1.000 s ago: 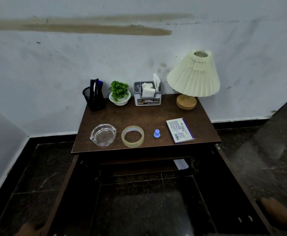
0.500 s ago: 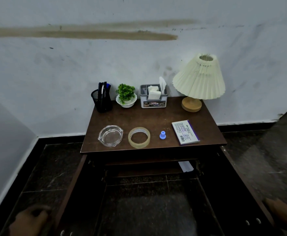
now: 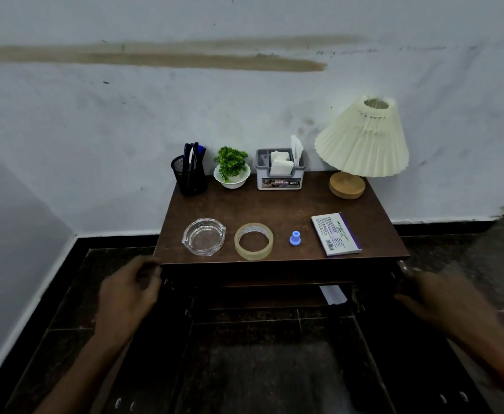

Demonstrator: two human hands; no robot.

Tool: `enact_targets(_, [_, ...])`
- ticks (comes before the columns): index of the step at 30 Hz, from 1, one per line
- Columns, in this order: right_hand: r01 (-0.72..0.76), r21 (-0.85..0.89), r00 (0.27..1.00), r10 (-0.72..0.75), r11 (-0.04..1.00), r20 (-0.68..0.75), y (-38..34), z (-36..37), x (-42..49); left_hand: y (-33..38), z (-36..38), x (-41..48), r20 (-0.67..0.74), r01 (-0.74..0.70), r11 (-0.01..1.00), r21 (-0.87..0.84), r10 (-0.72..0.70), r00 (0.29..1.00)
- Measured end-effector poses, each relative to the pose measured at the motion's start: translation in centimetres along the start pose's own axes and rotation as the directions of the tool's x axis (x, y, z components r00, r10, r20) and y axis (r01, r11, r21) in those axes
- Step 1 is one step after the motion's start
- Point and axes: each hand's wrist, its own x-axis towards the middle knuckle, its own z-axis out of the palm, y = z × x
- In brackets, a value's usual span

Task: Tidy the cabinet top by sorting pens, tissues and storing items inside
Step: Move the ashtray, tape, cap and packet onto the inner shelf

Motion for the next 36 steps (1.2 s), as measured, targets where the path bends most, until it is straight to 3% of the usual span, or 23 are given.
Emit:
enact_targets(5, [0.180,0.280,0.975,-0.134,0.943,-0.177,-8.8,-0.2,4.5,0.9,4.0,2.5,0.110,-0.157,0.985,0.067,0.149,0.983])
enact_targets(10, [0.402,0.087,0.863,-0.345,0.911,-0.369,-14.9,1.8,8.5,0.9,6.9,4.0,0.302,-0.316,0.930,0.187,0.251,0.920])
enact_targets(25, [0.360,0.012,0.836,-0.317,0.933,-0.447,-18.3,6.4,13.9,-0.3,10.2,5.6,0.239,-0.287,0.869,0.402,0.203,0.950])
enact_targets(30, [0.361,0.050,0.838,-0.300,0.931,-0.456,-18.5,6.8,14.1,0.8,10.0,5.2,0.197,-0.240,0.842,0.483,0.163,0.967])
enact_targets(36, [0.346,0.153,0.848,-0.238,0.926,-0.473,-18.6,7.4,13.8,1.4,10.2,4.3,0.145,-0.142,0.890,0.434,0.086,0.986])
